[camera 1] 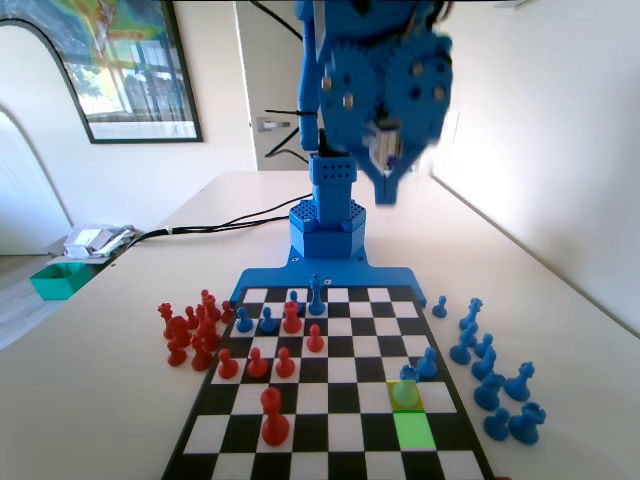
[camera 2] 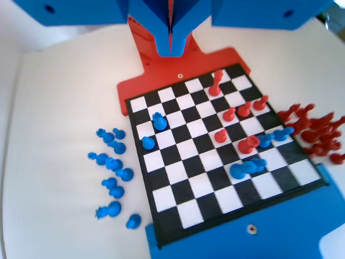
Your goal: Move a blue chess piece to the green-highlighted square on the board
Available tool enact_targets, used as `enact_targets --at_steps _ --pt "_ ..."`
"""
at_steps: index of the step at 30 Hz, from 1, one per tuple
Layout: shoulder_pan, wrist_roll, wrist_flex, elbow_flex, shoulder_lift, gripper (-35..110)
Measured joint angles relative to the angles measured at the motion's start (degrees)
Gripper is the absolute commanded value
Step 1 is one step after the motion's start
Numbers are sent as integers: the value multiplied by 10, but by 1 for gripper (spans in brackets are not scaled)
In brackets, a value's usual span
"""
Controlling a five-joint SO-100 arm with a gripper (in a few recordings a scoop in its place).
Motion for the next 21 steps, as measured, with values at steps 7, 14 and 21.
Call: enact_targets --at_steps 7,14,21 --pt "-6 35 -51 -37 -125 4" --pt "-18 46 -73 -118 -249 8" --pt "-26 40 -90 -151 -317 12"
